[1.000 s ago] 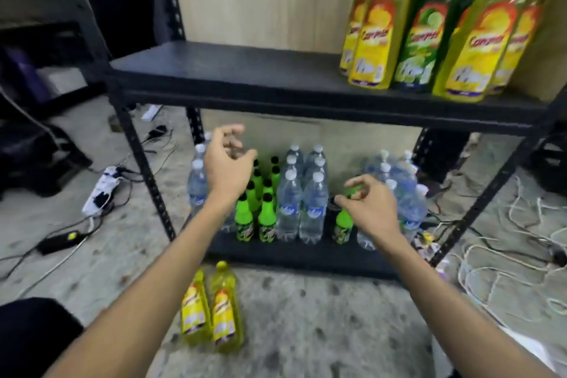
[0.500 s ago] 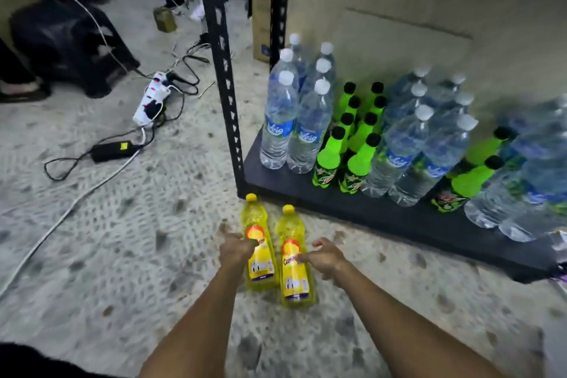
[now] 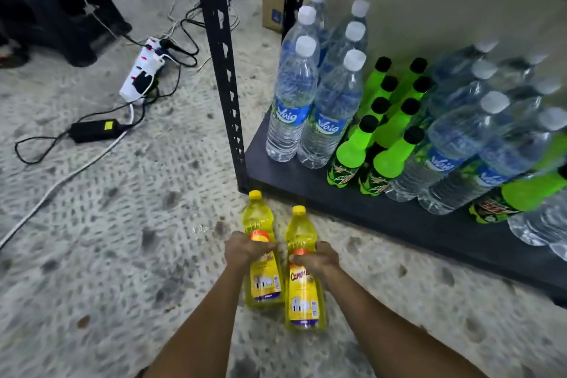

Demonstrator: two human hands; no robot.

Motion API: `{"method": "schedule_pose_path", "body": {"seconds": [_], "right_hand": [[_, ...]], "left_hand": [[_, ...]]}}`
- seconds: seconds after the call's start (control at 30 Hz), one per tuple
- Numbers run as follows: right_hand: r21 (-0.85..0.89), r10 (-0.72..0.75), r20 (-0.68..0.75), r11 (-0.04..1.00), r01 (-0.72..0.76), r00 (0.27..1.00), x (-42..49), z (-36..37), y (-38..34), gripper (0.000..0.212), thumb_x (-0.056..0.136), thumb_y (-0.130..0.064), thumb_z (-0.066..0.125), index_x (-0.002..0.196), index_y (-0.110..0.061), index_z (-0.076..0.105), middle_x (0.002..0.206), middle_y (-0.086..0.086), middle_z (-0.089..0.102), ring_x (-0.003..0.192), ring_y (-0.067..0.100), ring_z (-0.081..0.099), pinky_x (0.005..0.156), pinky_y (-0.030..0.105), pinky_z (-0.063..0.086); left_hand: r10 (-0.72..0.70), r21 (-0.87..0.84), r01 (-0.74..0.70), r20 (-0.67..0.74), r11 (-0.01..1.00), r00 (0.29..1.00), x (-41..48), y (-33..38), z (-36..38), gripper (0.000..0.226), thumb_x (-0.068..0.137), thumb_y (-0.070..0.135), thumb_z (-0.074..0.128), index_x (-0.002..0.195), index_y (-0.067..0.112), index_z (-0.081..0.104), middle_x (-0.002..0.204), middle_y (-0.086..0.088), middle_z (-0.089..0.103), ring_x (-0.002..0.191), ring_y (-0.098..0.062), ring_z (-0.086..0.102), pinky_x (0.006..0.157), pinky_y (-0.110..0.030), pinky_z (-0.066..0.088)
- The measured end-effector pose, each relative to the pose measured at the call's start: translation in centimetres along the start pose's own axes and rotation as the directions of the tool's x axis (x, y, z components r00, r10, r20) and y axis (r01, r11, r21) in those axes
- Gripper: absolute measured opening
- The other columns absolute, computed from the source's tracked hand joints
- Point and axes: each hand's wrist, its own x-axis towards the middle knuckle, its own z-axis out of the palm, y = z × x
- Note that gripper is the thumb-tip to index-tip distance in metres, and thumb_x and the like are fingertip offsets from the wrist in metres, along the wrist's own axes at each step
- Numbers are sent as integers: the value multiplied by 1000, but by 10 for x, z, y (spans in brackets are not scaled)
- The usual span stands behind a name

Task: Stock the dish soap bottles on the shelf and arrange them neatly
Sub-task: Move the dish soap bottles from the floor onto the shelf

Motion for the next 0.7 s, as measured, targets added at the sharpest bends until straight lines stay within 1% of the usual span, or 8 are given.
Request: {"method": "schedule_pose_path", "body": {"seconds": [0.07,0.17,0.27,0.33,0.43,0.5,0.6,0.7], "right_hand": [[30,8,-43,1000,-7,999,-9,-6,7,51,60,-37,90,103,-19,67,106,2,73,97,23,72,84,33,59],[99,-34,-62,994,40,998,-24,-22,21,46,56,-32,92,94,-19,67,99,1,75,89,20,73,81,34,61],[128,-140,-118,980,155,983,-56,-55,32,43,59,-24,91,88,-23,59,91,-1,72,85,19,70,76,30,58],[125,-223,-171,961,246,960,-80,-80,34,47,60,-23,90,94,-25,57,91,-2,71,85,19,69,78,32,57],[151,-341,-229,913,379,912,-129,-132,32,49,61,-24,91,97,-25,57,91,-5,72,86,15,69,77,30,56],[159,-416,-244,874,459,876,-166,-170,26,52,59,-25,92,101,-23,60,92,-7,74,85,10,70,77,29,57],[130,-533,-299,799,587,792,-234,-237,15,55,58,-24,92,105,-22,63,91,-7,76,82,4,72,80,29,60],[57,-656,-361,694,718,663,-308,-303,-2,54,59,-26,93,103,-28,63,88,-16,73,77,-12,67,77,16,57]], "left_hand": [[-40,92,38,21,995,999,-6,0,-3,61,56,47,91,97,7,71,105,-10,69,104,-26,67,80,-31,54],[-7,213,6,4,977,1000,-25,-5,1,72,54,54,89,106,8,70,112,-8,69,109,-23,65,84,-29,53],[44,234,-41,-6,971,999,-55,-6,-2,77,54,45,89,114,9,59,118,-9,66,111,-26,64,87,-32,56],[98,255,-103,33,961,995,-77,0,-9,86,44,42,91,114,13,52,113,-7,65,108,-27,64,83,-33,56],[252,264,-256,47,930,966,-121,14,-24,88,28,37,90,106,21,53,97,-1,67,93,-24,67,73,-31,57],[384,289,-374,23,881,923,-145,27,-36,92,20,40,86,105,26,56,91,5,69,87,-20,69,71,-29,57],[583,264,-569,27,779,812,-209,71,-64,86,18,41,88,98,29,62,79,6,71,76,-14,71,64,-23,57],[739,118,-741,63,662,670,-294,135,-103,66,29,15,95,88,15,66,58,8,68,56,-10,64,51,-14,50]]}}
